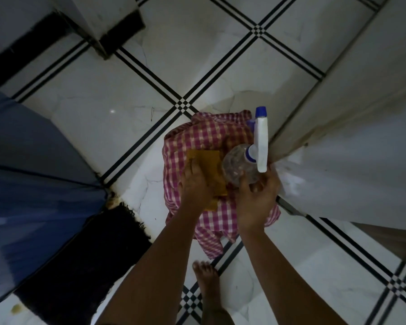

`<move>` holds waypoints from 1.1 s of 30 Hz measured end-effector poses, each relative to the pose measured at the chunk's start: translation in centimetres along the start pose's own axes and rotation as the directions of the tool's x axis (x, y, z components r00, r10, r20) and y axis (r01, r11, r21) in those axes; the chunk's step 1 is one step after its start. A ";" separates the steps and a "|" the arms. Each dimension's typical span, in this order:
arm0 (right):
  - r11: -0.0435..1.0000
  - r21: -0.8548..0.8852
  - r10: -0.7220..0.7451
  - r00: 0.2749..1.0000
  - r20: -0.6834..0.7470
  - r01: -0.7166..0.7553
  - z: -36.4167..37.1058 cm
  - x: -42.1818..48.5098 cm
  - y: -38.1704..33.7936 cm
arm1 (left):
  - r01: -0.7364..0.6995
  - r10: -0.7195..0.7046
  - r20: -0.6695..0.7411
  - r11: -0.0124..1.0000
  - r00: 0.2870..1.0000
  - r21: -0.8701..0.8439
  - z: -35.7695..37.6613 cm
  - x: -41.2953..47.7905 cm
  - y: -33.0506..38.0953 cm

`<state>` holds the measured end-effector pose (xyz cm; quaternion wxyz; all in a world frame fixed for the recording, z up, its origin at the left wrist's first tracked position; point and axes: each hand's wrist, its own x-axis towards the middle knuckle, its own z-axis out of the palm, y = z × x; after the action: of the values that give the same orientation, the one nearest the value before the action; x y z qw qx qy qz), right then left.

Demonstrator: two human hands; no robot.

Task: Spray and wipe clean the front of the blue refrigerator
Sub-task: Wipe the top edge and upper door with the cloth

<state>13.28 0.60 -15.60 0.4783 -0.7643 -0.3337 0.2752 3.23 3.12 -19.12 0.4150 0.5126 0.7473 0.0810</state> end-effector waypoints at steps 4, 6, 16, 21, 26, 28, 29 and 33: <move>1.000 0.004 -0.004 0.998 -0.056 0.005 0.2 -0.3 1.2 | 0.147 -0.151 -0.024 0.980 0.988 -0.136 0.2 1.2 0.4; 0.999 -0.004 -0.050 0.997 -0.058 0.050 0.2 -0.7 1.6 | 0.237 -0.245 -0.024 0.954 0.969 -0.184 -0.1 1.9 0.7; 0.998 0.030 0.047 0.965 0.260 -0.057 0.7 -1.9 1.4 | 0.124 -0.147 -0.019 0.891 0.989 -0.437 -1.8 1.1 0.4; 0.974 0.076 0.159 0.878 0.451 -0.215 1.5 -1.9 0.5 | 0.062 -0.024 0.079 0.852 0.997 -0.520 -3.3 -0.9 0.6; 0.963 -0.025 0.232 0.781 0.580 -0.267 1.1 -1.2 -1.0 | 0.099 0.014 0.157 0.723 0.987 -0.684 -5.1 -2.5 0.6; 0.946 -0.037 0.274 0.734 0.621 -0.322 1.0 -0.8 -1.4 | 0.119 0.021 0.201 0.746 0.979 -0.656 -4.7 -2.4 0.7; 0.945 -0.067 0.289 0.724 0.626 -0.319 1.0 -0.5 -1.1 | 0.116 0.037 0.222 0.762 0.974 -0.637 -4.0 -2.3 0.7; 0.938 -0.150 0.339 0.735 0.587 -0.312 1.7 0.0 0.3 | 0.124 0.000 0.204 0.793 0.979 -0.596 -1.7 -1.6 0.4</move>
<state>12.14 1.46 -16.49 0.2749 -0.6922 -0.3356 0.5768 2.53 2.47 -17.01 0.6300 0.3332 0.6547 0.2519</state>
